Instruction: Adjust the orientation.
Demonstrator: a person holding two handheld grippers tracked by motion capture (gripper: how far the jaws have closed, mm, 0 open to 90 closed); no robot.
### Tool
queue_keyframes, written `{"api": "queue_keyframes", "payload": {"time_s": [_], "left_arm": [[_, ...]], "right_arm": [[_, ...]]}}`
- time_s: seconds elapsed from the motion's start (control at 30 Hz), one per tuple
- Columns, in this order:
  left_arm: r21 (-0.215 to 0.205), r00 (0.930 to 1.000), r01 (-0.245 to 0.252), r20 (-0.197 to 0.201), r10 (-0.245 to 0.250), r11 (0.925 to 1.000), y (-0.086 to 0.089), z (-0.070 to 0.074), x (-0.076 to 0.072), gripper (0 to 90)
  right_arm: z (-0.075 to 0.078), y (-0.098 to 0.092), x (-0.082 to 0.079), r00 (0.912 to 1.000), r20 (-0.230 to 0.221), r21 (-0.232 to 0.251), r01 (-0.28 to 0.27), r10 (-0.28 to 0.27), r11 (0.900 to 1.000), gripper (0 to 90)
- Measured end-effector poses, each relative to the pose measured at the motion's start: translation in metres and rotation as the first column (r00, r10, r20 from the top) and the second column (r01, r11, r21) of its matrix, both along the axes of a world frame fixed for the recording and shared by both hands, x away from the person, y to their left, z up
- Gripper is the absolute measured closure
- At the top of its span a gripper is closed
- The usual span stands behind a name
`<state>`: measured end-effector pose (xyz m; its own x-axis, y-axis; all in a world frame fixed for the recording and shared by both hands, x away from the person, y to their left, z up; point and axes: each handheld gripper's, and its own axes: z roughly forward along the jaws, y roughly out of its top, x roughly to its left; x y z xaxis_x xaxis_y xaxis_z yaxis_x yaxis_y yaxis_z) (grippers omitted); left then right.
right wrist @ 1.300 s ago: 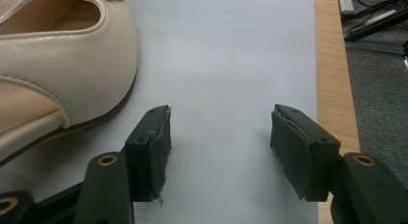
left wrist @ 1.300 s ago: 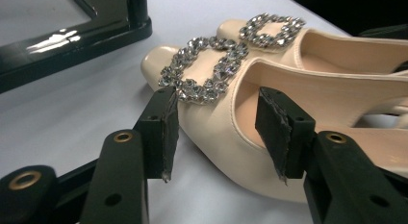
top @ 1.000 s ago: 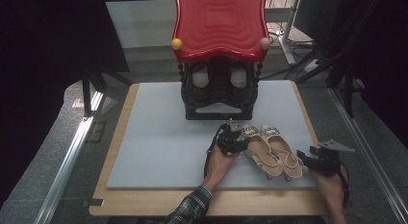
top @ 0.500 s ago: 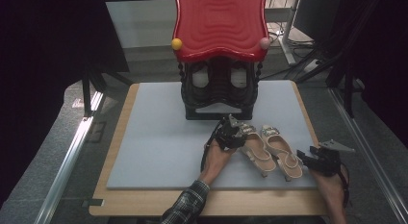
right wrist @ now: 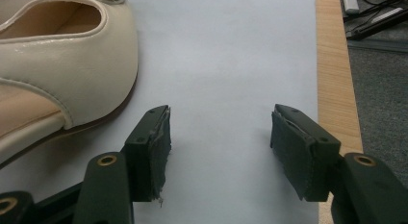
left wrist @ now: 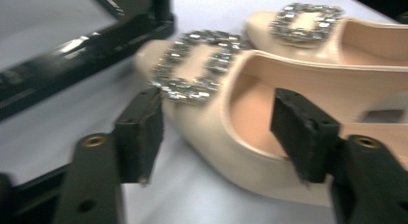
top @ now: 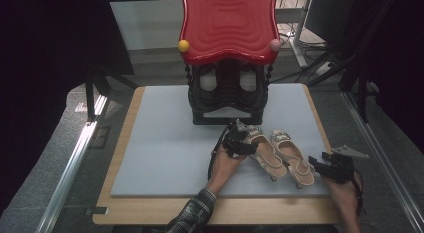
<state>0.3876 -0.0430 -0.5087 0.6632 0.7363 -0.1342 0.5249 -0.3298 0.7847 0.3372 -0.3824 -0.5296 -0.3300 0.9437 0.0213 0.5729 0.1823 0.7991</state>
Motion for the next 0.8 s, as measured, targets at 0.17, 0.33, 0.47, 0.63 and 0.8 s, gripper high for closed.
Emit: {"api": "queue_keyframes", "payload": {"time_s": [0.17,0.33,0.47,0.63,0.8], "left_arm": [[-0.061,0.9997,0.022,0.016,-0.021,0.9979,0.005,0.007,-0.014,41.7],[-0.036,0.9972,0.071,0.027,-0.070,0.9968,0.014,0.014,-0.029,63.0],[-0.056,0.9943,0.105,-0.014,-0.106,0.9929,0.024,0.005,-0.044,72.9],[-0.096,0.9784,0.191,-0.061,-0.198,0.9768,0.019,-0.011,-0.067,79.1],[-0.070,0.9574,0.282,-0.046,-0.285,0.9569,-0.008,-0.016,-0.086,56.4]], "right_arm": [[0.000,0.000,0.000,1.0000,-0.001,0.003,-0.001,0.001,1.000,39.4],[0.000,-0.001,0.000,1.0000,-0.001,0.004,-0.001,0.001,1.000,39.4],[0.000,0.000,0.000,1.0000,-0.001,0.003,-0.001,0.001,1.000,39.3],[0.000,0.000,0.000,1.0000,0.002,0.000,0.000,0.000,1.000,39.4],[0.000,0.000,0.000,1.0000,0.002,-0.001,0.002,-0.002,1.000,39.3]]}}
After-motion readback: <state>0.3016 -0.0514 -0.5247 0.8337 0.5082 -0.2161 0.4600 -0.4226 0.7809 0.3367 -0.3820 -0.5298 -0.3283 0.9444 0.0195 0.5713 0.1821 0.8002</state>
